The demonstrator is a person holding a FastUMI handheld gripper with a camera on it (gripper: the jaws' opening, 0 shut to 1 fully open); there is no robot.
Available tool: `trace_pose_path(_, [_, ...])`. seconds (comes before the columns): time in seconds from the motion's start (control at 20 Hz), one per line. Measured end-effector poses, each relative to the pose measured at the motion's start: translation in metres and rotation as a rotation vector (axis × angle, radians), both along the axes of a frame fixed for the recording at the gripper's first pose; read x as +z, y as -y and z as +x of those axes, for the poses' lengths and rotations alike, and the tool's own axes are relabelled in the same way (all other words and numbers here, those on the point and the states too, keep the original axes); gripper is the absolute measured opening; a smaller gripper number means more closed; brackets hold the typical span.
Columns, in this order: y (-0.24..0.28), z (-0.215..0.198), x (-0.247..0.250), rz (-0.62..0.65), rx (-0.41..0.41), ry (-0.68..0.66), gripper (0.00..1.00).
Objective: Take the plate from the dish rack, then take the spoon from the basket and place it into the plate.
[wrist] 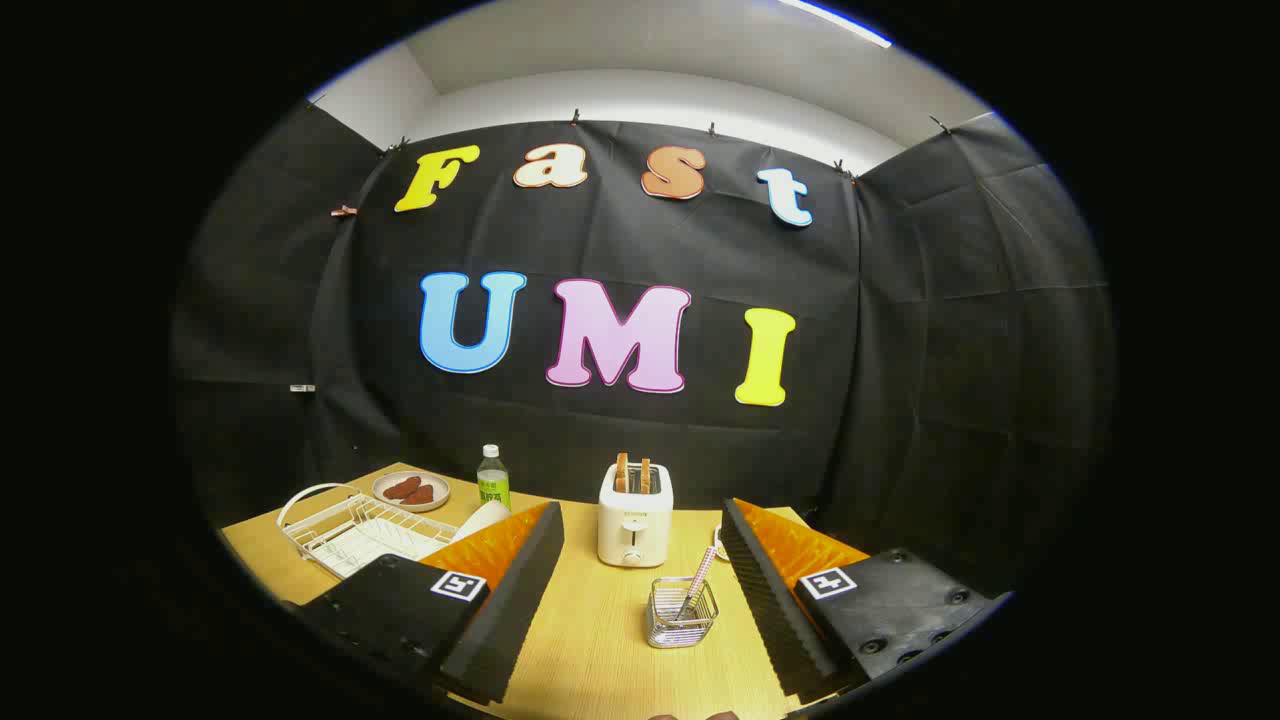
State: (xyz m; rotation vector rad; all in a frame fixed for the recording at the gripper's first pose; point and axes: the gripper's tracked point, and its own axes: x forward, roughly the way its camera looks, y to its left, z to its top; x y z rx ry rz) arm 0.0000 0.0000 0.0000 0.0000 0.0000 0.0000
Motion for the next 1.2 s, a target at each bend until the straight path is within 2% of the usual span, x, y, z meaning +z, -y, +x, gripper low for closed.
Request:
trace_pose_path(0.3, [-0.007, 0.0, -0.008, 0.005, 0.036, -0.02, 0.98])
trace_pose_path(0.65, [0.007, 0.004, -0.011, 0.033, 0.0, -0.038, 0.98])
trace_pose_path(0.85, [0.006, 0.004, -0.014, 0.031, 0.009, -0.054, 0.97])
trace_pose_path(1.2, [-0.01, 0.008, -0.012, 0.026, 0.065, -0.067, 0.97])
